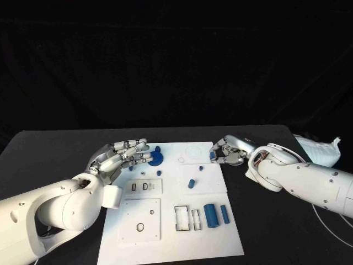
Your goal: Assemble the parts on the task board
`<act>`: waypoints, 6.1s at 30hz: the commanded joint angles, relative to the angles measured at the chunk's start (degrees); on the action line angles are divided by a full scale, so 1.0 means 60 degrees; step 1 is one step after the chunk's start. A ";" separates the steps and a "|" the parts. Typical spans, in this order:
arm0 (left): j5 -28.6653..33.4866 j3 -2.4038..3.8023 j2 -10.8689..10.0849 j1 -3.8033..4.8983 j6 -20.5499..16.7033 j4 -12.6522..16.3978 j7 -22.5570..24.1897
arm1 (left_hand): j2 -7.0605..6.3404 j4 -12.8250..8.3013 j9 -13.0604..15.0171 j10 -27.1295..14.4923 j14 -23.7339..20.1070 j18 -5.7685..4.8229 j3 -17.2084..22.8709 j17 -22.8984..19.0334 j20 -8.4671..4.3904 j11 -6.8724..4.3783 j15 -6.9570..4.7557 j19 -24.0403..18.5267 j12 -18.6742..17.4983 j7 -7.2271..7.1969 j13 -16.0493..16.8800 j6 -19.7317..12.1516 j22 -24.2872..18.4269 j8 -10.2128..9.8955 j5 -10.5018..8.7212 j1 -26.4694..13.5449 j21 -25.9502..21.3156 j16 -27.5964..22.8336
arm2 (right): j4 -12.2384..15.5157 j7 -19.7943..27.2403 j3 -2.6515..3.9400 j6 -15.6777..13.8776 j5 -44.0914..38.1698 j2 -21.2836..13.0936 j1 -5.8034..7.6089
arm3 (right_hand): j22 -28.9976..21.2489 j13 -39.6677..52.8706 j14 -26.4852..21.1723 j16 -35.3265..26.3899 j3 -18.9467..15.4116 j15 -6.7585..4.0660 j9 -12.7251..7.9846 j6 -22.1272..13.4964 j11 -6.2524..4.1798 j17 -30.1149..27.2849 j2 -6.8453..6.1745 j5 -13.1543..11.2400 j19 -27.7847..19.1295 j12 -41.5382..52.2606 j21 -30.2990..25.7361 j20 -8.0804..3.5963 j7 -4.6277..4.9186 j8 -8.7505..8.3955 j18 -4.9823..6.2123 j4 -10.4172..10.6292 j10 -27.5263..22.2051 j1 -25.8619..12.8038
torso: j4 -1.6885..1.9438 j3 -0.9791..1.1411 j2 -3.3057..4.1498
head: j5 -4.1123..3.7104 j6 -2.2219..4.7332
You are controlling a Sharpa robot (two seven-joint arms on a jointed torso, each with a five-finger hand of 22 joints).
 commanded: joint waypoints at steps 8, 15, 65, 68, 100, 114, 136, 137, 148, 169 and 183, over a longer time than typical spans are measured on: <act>0.0011 0.0006 0.0003 0.0003 0.0194 0.0032 0.0039 | 0.0056 -0.0052 -0.0004 -0.0048 0.0084 0.0120 -0.0021 0.0008 0.0016 0.0007 0.0002 0.0067 -0.0027 0.0155 -0.0004 -0.0063 -0.0010 -0.0060 -0.0035 0.0013 0.0042 -0.0045 | -0.0036 -0.0042 0.0003 0.0217 -0.0175 0.0075 -0.0015 | 0.0077 0.0032 0.0740 0.0097 0.0166 -0.0090 0.0030 0.0227 -0.0125 0.1351 0.0119 -0.0165 0.0062 0.0137 0.0094 -0.0043 -0.0054 0.0049 -0.0174 -0.0046 0.0097 0.0053 | 0.0001 0.0004 -0.0006 | 0.0004 -0.0035; 0.0010 0.0006 -0.0001 0.0003 0.0194 0.0031 0.0035 | 0.0056 -0.0052 -0.0004 -0.0048 0.0084 0.0120 -0.0021 0.0008 0.0016 0.0007 0.0002 0.0067 -0.0027 0.0155 -0.0004 -0.0063 -0.0010 -0.0060 -0.0035 0.0013 0.0042 -0.0045 | -0.0053 -0.0072 0.0003 0.0066 -0.0170 0.0095 -0.0016 | 0.0128 0.0094 0.0748 0.0113 0.0426 -0.0210 0.0143 0.0766 -0.0290 0.1386 0.0352 -0.0219 0.0088 0.0211 0.0121 -0.0133 -0.0266 0.0279 -0.0181 -0.0133 0.0147 0.0077 | 0.0002 0.0006 -0.0013 | 0.0012 -0.0043; 0.0026 0.0008 -0.0003 0.0006 0.0253 -0.0795 0.0119 | 0.0063 -0.0084 -0.0005 -0.0057 0.0087 0.0118 0.0001 0.0006 0.0016 0.0015 0.0005 0.0071 -0.0044 0.0164 -0.0006 -0.0071 -0.0019 -0.0075 -0.0036 0.0011 0.0039 -0.0071 | 0.2236 -0.3923 -0.0258 0.0526 -0.2828 0.2709 -0.0523 | 0.0058 -0.0304 0.0701 -0.0027 0.0890 -0.0341 0.0275 0.0843 -0.0410 0.1175 0.0482 -0.0276 0.0077 -0.0480 0.0073 -0.0299 -0.0384 0.0395 -0.0173 -0.0314 -0.0096 -0.0303 | 0.0238 -0.0158 -0.0420 | 0.0773 -0.0571; 0.0027 0.0008 0.0004 0.0007 0.0260 -0.0781 0.0117 | 0.0063 -0.0084 -0.0005 -0.0057 0.0087 0.0118 0.0001 0.0006 0.0016 0.0015 0.0005 0.0071 -0.0044 0.0164 -0.0006 -0.0071 -0.0019 -0.0075 -0.0036 0.0011 0.0039 -0.0071 | 0.2198 -0.3993 -0.0281 0.0645 -0.3014 0.2799 -0.0587 | 0.0055 -0.0308 0.0700 -0.0031 0.0893 -0.0340 0.0276 0.0842 -0.0409 0.1169 0.0477 -0.0265 0.0076 -0.0488 0.0071 -0.0298 -0.0382 0.0393 -0.0172 -0.0311 -0.0097 -0.0322 | 0.0233 -0.0153 -0.0412 | 0.0760 -0.0586; 0.0028 0.0008 0.0019 0.0007 0.0282 -0.0749 0.0082 | 0.0063 -0.0084 -0.0005 -0.0057 0.0087 0.0118 0.0001 0.0006 0.0016 0.0015 0.0005 0.0071 -0.0044 0.0164 -0.0006 -0.0071 -0.0019 -0.0075 -0.0036 0.0011 0.0039 -0.0071 | 0.2173 -0.4757 -0.0348 0.1229 -0.3527 0.2864 -0.0692 | -0.0018 -0.0563 0.0684 -0.0099 0.0840 -0.0266 0.0223 0.0594 -0.0313 0.1081 0.0065 -0.0213 0.0050 -0.0937 0.0017 -0.0238 -0.0258 0.0202 -0.0160 -0.0252 -0.0284 -0.0817 | 0.0226 -0.0147 -0.0403 | 0.0829 -0.0779; 0.0028 0.0007 0.0032 0.0006 0.0294 -0.0768 0.0064 | 0.0069 -0.0098 -0.0005 -0.0057 0.0094 0.0118 0.0012 0.0005 0.0016 0.0016 0.0005 0.0074 -0.0051 0.0166 -0.0006 -0.0069 -0.0024 -0.0080 -0.0037 0.0002 0.0038 -0.0083 | 0.2179 -0.4796 -0.0349 0.1161 -0.3539 0.2859 -0.0698 | -0.0090 -0.1122 0.0655 -0.0189 0.0660 -0.0111 0.0051 -0.0014 -0.0120 0.0962 -0.0395 -0.0101 0.0015 -0.1834 -0.0038 -0.0111 -0.0029 -0.0113 -0.0151 -0.0070 -0.0714 -0.1281 | 0.0221 -0.0151 -0.0403 | 0.0801 -0.0782; -0.0031 0.0007 0.0047 0.0006 0.0305 -0.0852 -0.0203 | 0.0078 -0.0184 0.0008 0.0041 0.0805 0.0138 0.0062 0.0216 -0.0183 -0.0082 -0.0194 0.0704 -0.0054 0.0099 0.0005 0.0001 0.0110 -0.0086 -0.0042 -0.0069 0.0401 0.0182 | 0.2849 -0.3911 -0.0325 -0.1456 -0.3267 0.2473 -0.0768 | -0.0127 -0.1334 0.0643 -0.0242 -0.0091 0.0016 -0.0157 -0.0590 0.0013 0.0926 -0.0798 -0.0250 -0.0008 -0.2039 -0.0076 0.0033 0.0088 -0.0077 -0.0137 0.0535 -0.0837 -0.1739 | 0.0220 -0.0145 -0.0409 | 0.0766 -0.0734; -0.0097 0.0007 0.0044 0.0006 0.0323 -0.0875 -0.0294 | 0.0077 -0.0196 0.0014 0.0168 0.1124 0.0140 0.0069 0.0326 -0.0270 -0.0145 -0.0292 0.0938 -0.0012 0.0053 0.0018 0.0059 0.0169 -0.0070 -0.0044 -0.0100 0.0545 0.0323 | 0.2942 -0.3733 -0.0291 -0.1559 -0.3199 0.2392 -0.0770 | -0.0130 -0.1351 0.0639 -0.0254 -0.0112 0.0019 -0.0166 -0.0619 0.0018 0.0909 -0.0801 -0.0254 -0.0009 -0.2062 -0.0078 0.0036 0.0095 -0.0084 -0.0137 0.0556 -0.0852 -0.1719 | 0.0216 -0.0144 -0.0412 | 0.0767 -0.0732; -0.2442 0.0008 0.0015 0.0048 0.0742 -0.1322 -0.2515 | -0.0098 0.0294 0.0088 0.3156 0.4833 0.0103 0.0058 0.6094 -0.1542 -0.1248 -0.1527 0.4010 0.0872 -0.0785 0.0484 0.1325 0.1401 0.0233 -0.0048 -0.0912 0.3052 0.6381 | 0.3662 -0.1567 0.0232 -0.1417 -0.0566 0.1041 -0.0449 | -0.0175 -0.1445 0.0637 -0.0255 -0.0339 0.0079 -0.0250 -0.0899 0.0090 0.0943 -0.0772 -0.0252 -0.0040 -0.2171 -0.0111 0.0088 0.0175 -0.0088 -0.0129 0.0774 -0.0982 -0.1460 | 0.0088 -0.0106 -0.0523 | 0.0888 -0.0688; -1.0164 -0.0008 0.1278 0.1510 0.4137 -0.2401 -0.9825 | 0.0491 0.2071 0.3220 0.4022 0.5304 -0.1074 -0.2385 1.4103 -0.2116 -0.2043 -0.2134 0.5818 1.0498 -0.1677 1.0203 0.1451 1.1274 0.3552 -0.0618 -0.2502 1.1189 1.2782 | 0.3441 -0.1200 0.0349 -0.0998 0.2847 -0.1221 0.0605 | -0.0289 -0.1552 0.0586 -0.0440 -0.0569 0.0045 -0.0244 -0.0744 0.0044 0.0722 -0.0547 0.0443 -0.0095 -0.2229 -0.0192 0.0069 0.0130 -0.0012 -0.0105 0.0802 -0.1033 -0.1031 | -0.0188 0.0098 -0.0744 | 0.1274 -0.0817; -1.0723 -0.0136 0.2420 0.1675 0.5356 -0.3152 -1.0361 | 0.0846 0.2056 0.4382 0.3870 0.5304 -0.1272 -0.2897 1.4103 -0.2177 -0.2053 -0.2171 0.6332 1.0478 -0.1706 1.0263 0.0791 1.2311 0.4266 -0.0619 -0.2386 1.1721 1.2782 | 0.3410 -0.1405 0.0348 -0.0854 0.2787 -0.1220 0.0623 | -0.0291 -0.1551 0.0582 -0.0462 -0.0586 0.0040 -0.0246 -0.0738 0.0040 0.0696 -0.0513 0.0541 -0.0095 -0.2212 -0.0196 0.0064 0.0126 -0.0014 -0.0105 0.0800 -0.1022 -0.0978 | -0.0203 0.0083 -0.0726 | 0.1256 -0.0986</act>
